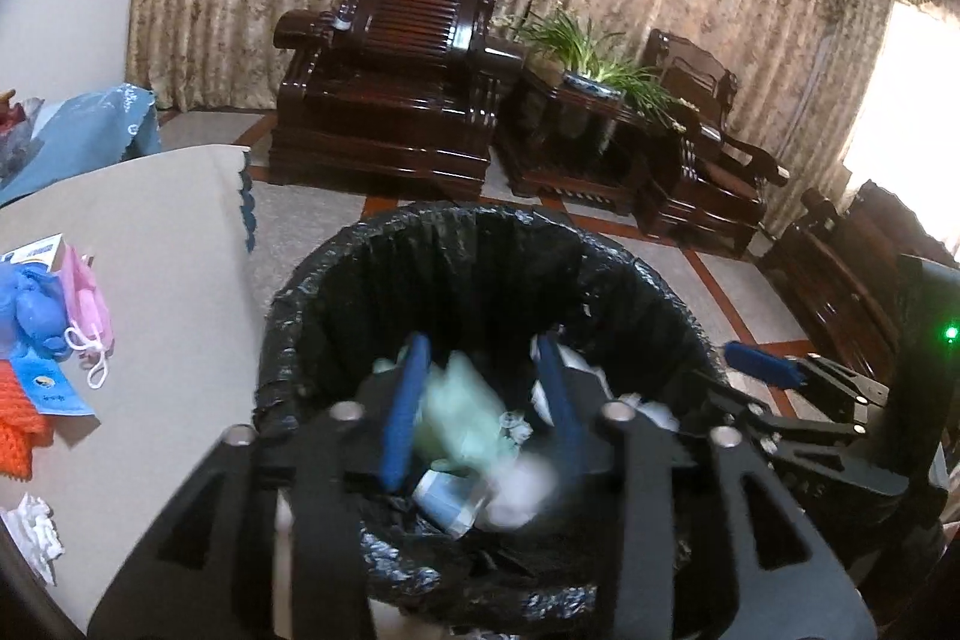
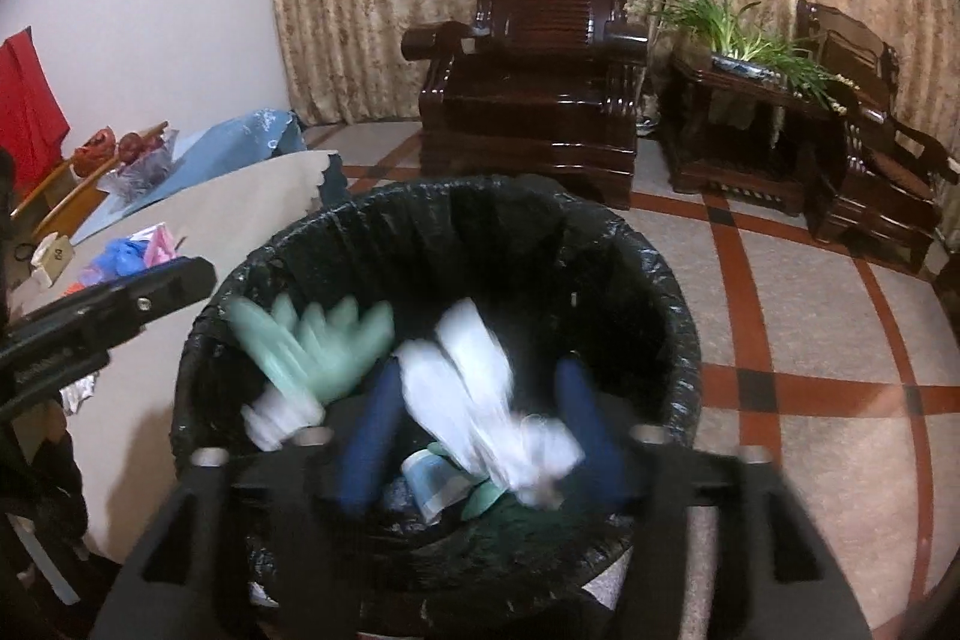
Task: Collect trash
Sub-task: 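Open both grippers over the bin, releasing the glove and tissue, then move both grippers back toward the remaining trash pile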
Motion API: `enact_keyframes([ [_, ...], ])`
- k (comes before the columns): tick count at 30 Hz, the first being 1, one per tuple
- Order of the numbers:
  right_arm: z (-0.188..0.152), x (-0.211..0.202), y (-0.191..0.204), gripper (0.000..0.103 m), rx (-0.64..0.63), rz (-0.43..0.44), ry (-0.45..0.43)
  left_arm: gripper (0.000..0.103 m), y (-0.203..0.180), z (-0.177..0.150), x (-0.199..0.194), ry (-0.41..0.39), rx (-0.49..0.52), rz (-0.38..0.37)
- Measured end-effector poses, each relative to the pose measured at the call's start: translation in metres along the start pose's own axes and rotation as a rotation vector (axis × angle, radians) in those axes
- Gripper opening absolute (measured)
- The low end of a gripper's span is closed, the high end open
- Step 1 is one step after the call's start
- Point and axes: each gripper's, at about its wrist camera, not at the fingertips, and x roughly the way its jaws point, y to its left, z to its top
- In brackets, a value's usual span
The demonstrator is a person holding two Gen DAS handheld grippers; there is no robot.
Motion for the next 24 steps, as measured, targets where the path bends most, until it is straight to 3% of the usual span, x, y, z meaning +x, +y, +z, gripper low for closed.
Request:
enact_keyframes([
  [4, 0.001, -0.007, 0.004, 0.092, 0.008, -0.009, -0.035, 0.053, 0.014, 0.000, -0.013, -0.016, -0.015, 0.047],
  [7, 0.006, -0.013, 0.012, 0.096, 0.016, 0.034, -0.079, 0.069, 0.028, -0.002, -0.032, -0.054, -0.011, 0.115],
  [10, 0.009, -0.014, 0.029, 0.097, 0.005, 0.082, -0.102, 0.076, 0.050, -0.005, -0.058, -0.081, -0.019, 0.197],
  [18, 0.016, -0.005, 0.110, 0.097, -0.093, 0.274, -0.120, 0.077, 0.118, -0.023, -0.123, -0.094, -0.111, 0.416],
  [24, 0.014, 0.003, 0.174, 0.097, -0.176, 0.403, -0.113, 0.077, 0.161, -0.045, -0.157, -0.064, -0.163, 0.532],
])
